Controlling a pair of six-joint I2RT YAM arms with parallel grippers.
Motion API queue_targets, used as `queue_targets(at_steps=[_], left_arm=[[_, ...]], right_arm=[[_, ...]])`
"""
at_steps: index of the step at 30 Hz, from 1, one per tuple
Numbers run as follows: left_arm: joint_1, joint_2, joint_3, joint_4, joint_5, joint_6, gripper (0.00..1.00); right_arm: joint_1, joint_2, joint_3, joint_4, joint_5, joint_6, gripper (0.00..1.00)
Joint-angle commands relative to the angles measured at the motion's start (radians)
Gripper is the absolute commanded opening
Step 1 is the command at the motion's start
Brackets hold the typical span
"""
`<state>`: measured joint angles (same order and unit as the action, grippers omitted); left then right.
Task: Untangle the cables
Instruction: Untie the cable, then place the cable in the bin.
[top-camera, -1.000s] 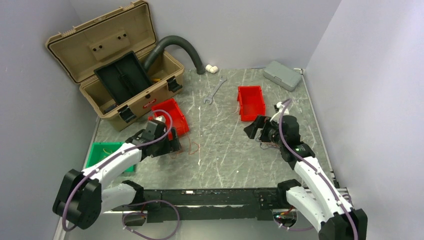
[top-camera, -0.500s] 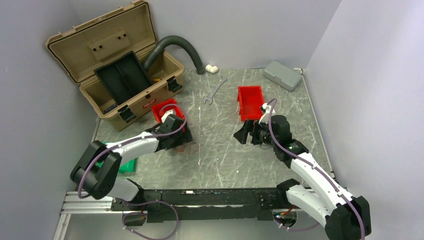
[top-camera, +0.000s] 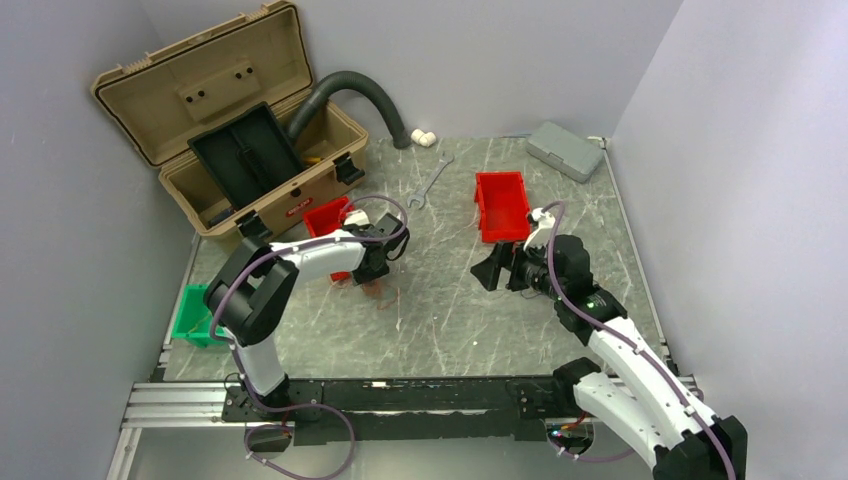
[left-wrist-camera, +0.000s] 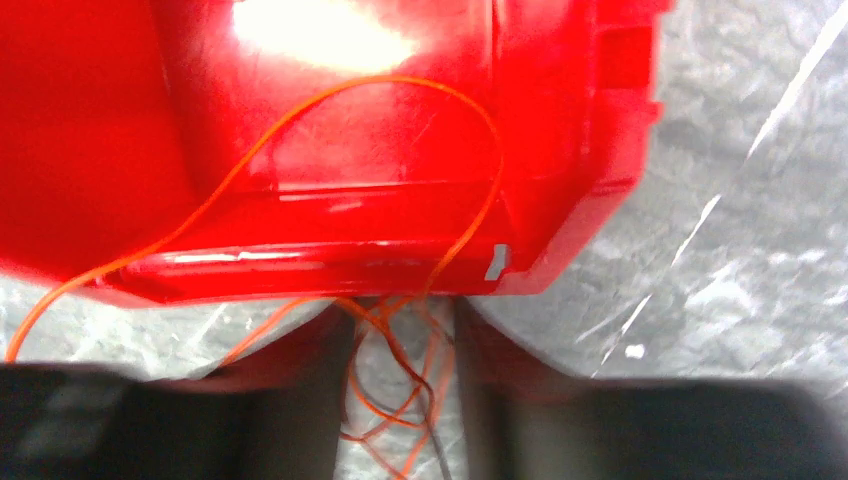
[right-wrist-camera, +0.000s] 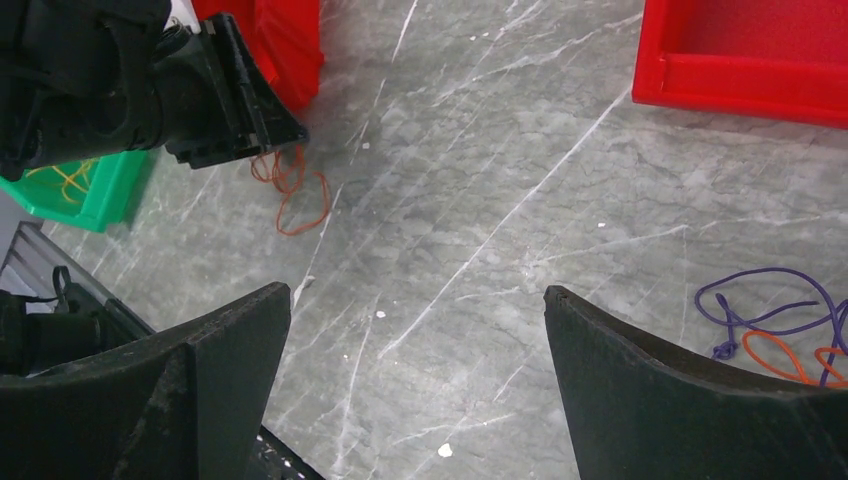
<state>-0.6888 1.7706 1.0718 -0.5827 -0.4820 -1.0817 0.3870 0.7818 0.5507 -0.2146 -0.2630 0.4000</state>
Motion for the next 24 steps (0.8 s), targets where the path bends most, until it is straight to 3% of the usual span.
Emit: queue_targets(at_steps=[1, 3, 4, 8, 16, 19, 24], left_arm=[[-0.008, 0.040, 0.045, -0.112, -0.068, -0.059, 0.28], [-0.010, 0.047, 0.063, -0.146, -0.075, -0.059, 0.02], [-0.013, 0.040, 0.063, -0.151, -0.078, -0.057, 0.00], [-0.036, -0.009, 0.055, -0.149, -0.064, -0.014, 0.00], [-0.064, -0.178, 0.106, -0.210, 0.064, 0.260, 0.00], [-0.064, -0.249, 0.142, -0.285, 0.065, 0.318, 0.00], [-0.011, -0.357, 0.162, -0.274, 0.070, 0.413, 0.00]], right_arm=[[0.003, -0.040, 0.036, -0.017, 0.013, -0.024, 1.00], [0.004, -0.055, 0.039, -0.028, 0.018, -0.026, 1.00], [0.003, -0.063, 0.038, -0.030, 0.021, -0.027, 1.00], [0.002, -0.083, 0.030, -0.032, 0.034, -0.025, 1.00], [0.004, -0.092, 0.027, -0.044, 0.045, -0.028, 1.00], [0.002, -0.085, 0.031, -0.045, 0.045, -0.032, 1.00], [0.004, -0.066, 0.040, -0.036, 0.039, -0.028, 1.00]])
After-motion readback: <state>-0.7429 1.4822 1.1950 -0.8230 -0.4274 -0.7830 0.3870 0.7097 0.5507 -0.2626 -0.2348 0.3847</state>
